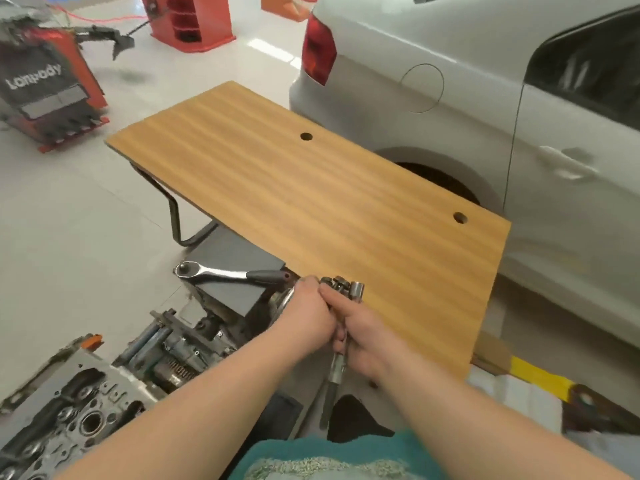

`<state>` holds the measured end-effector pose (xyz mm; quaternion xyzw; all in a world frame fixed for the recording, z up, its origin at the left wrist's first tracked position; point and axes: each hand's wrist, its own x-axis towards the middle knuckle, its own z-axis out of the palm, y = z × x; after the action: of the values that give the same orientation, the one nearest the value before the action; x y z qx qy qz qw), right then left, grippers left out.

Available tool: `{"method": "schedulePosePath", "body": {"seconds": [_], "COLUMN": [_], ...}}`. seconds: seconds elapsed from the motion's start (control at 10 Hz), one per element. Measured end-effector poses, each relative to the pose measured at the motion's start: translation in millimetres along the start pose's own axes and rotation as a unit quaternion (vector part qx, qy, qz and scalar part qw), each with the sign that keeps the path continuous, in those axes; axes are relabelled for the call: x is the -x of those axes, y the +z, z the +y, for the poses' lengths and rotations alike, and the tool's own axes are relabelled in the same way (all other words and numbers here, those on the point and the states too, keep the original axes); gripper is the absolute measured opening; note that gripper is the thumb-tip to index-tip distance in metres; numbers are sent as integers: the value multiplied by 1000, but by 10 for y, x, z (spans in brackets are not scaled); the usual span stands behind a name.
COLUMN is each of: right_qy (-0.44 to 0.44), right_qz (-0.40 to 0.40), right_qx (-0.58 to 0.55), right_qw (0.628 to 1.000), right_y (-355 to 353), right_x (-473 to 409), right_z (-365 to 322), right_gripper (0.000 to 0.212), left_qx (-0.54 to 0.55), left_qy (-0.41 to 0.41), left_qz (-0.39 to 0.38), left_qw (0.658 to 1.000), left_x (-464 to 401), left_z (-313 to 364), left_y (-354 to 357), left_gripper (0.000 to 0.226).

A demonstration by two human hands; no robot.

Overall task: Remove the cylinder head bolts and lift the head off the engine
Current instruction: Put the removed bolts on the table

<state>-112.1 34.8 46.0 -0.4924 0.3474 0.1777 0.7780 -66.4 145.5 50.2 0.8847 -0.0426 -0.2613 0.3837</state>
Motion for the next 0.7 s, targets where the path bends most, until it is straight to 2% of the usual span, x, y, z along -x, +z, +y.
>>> {"method": "schedulePosePath", "body": {"seconds": [0.1,0.2,0.3,0.4,0.5,0.6,0.7], "right_qy": [22,54,97,81,42,-5,-93], "right_qz": [54,76,26,-7,-30,-36,35], "right_qx": [-15,-29,-64,-52,52,250,561], "right_qw": [998,995,993,995,997,968,822], "right_y": [-444,-826,-1167,-1456,-1640,-1709,-1776], "right_x": [-254,-500,-741,-982,-1205,-1472,-1823], "right_z": [-236,-354,-484,-695,-947,-1258,-1460], "right_gripper": [46,41,43,31,21,24,16], "left_qx": [-43,-97,-77,46,182,246,357], "left_qy": [-25,-47,-88,-72,-95,-135,-203], "left_qz": [-59,-125,-140,-232,-260,-244,-134], "left_qw": [997,986,983,969,944,928,902], "left_x": [-388,-745,-1025,-1212,-1370,-1597,-1810], "left_z": [433,738,859,1042,1084,1002,905], "left_y": [324,587,783,916,945,994,1049], "left_gripper": [39,32,37,28,22,32,52]}}
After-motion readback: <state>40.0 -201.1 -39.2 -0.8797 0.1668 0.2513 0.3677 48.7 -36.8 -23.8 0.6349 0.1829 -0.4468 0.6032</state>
